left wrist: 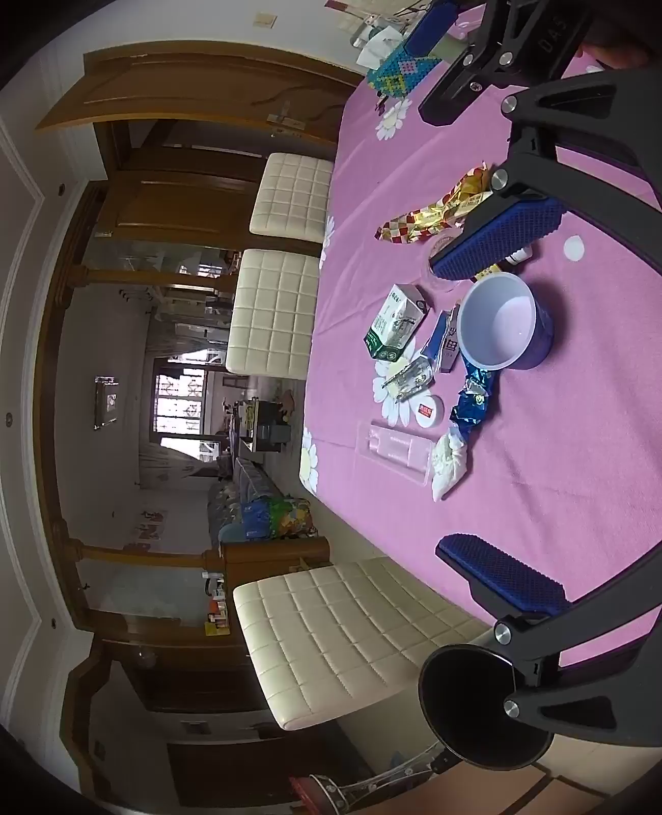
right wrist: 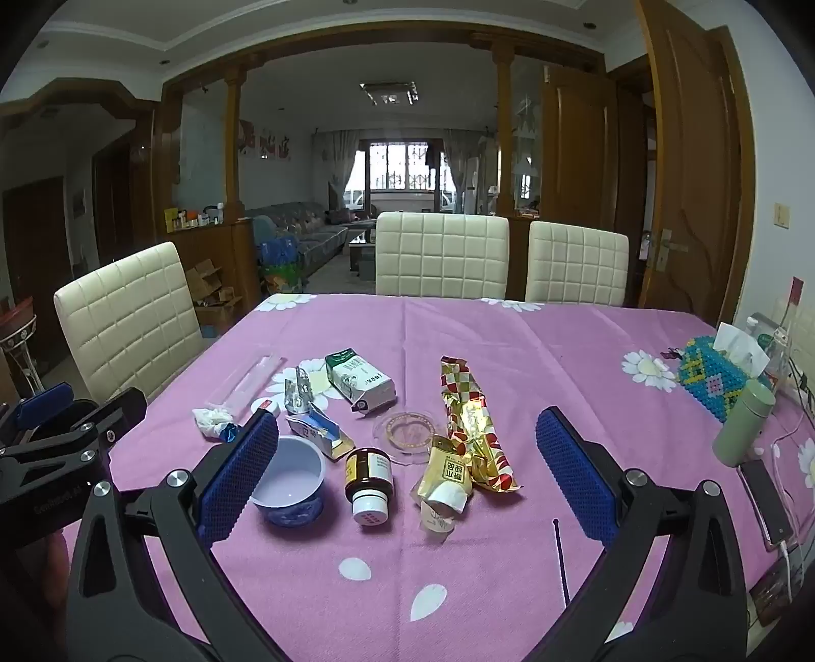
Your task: Collect trash
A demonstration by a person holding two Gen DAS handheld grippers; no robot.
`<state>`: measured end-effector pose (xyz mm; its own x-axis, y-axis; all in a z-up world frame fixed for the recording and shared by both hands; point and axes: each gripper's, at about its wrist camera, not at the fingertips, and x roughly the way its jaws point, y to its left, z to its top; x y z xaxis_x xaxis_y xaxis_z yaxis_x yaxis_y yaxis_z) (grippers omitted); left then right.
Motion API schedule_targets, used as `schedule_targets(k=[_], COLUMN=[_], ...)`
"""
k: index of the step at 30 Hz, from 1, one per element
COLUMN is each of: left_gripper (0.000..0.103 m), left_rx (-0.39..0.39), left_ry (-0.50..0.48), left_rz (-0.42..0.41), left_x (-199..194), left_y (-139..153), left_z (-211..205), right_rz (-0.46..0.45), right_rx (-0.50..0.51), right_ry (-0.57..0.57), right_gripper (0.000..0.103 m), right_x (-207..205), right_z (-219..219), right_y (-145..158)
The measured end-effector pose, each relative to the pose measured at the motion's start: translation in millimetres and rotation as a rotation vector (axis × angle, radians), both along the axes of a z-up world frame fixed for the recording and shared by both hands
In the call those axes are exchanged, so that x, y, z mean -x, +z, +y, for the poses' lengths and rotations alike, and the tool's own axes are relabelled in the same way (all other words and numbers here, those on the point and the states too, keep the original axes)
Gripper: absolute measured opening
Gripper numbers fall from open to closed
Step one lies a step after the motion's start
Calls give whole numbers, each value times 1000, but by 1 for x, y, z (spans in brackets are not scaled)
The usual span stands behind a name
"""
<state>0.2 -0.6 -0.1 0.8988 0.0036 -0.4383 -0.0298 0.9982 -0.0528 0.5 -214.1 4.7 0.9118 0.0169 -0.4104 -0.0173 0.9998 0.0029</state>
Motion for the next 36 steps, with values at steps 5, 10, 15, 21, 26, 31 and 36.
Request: schedule_targets(k=[5,10,15,21,26,31,36], left_gripper=[98,98,97,97,97,98,97], left_rx=[-3,11,13,9,10,10,9], left_ry=[0,-1,-1,3,3,4,5], left_rz=[0,1,2,0,-1,1,1], left_x=[0,0,0,0,1,1,0], left_y=[0,0,0,0,-5,-5,-4], left_z=[-3,0,1,0,-3,-3,-2], right_rz=[4,5,6,7,8,8,6], right_rx=[-2,-4,-3,-3,-4,-2,1], right_ry=[1,0,-1,-1,0,-1,-2], right_gripper=[100,100,100,100,100,100,100], right_x=[0,0,0,0,-1,-1,-1], right_z=[0,0,0,0,1,0,0], right_y=[-1,-1,-1,-1,-2,-1,-2])
